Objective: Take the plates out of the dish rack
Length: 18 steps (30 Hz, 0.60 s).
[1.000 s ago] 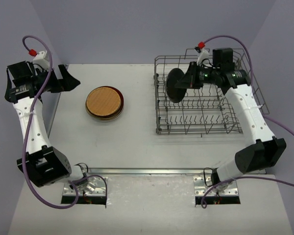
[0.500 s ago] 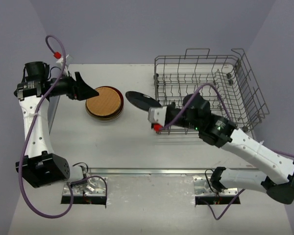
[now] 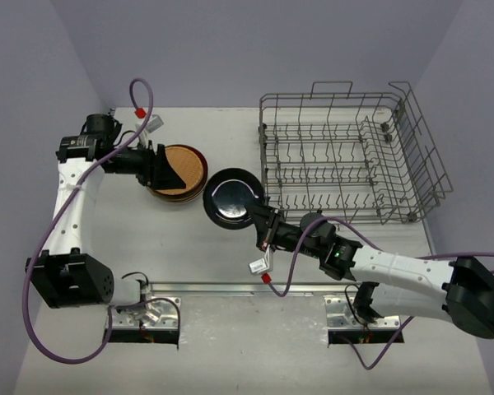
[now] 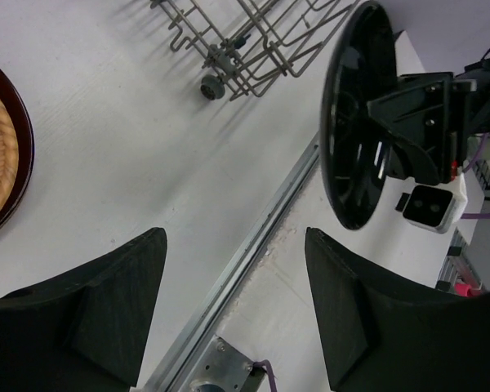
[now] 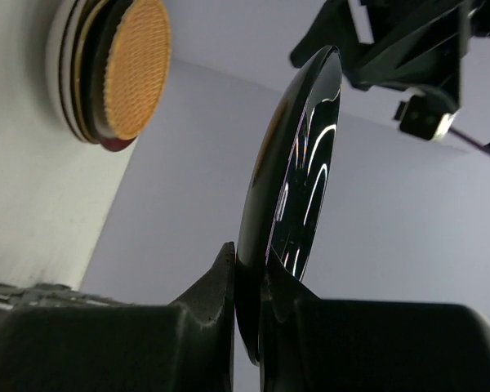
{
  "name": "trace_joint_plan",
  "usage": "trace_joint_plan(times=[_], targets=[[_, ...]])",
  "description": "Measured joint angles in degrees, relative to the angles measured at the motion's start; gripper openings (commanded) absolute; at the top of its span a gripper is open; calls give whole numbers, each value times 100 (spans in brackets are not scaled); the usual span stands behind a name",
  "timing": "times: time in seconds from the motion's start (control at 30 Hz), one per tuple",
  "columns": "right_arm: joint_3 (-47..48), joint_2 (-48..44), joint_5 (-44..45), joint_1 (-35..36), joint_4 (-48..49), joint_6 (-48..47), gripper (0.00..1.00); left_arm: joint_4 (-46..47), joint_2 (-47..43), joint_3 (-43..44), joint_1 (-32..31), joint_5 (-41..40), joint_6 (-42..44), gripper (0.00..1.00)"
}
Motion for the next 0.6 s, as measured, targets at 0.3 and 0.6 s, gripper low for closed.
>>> trace_joint_plan(times=[0.3, 0.6], targets=[[113, 378, 72, 352, 357, -284, 0, 595, -136, -215, -830, -672, -407, 64], [143, 390, 238, 442, 283, -291, 0, 1029, -136, -215, -858, -583, -755, 66]])
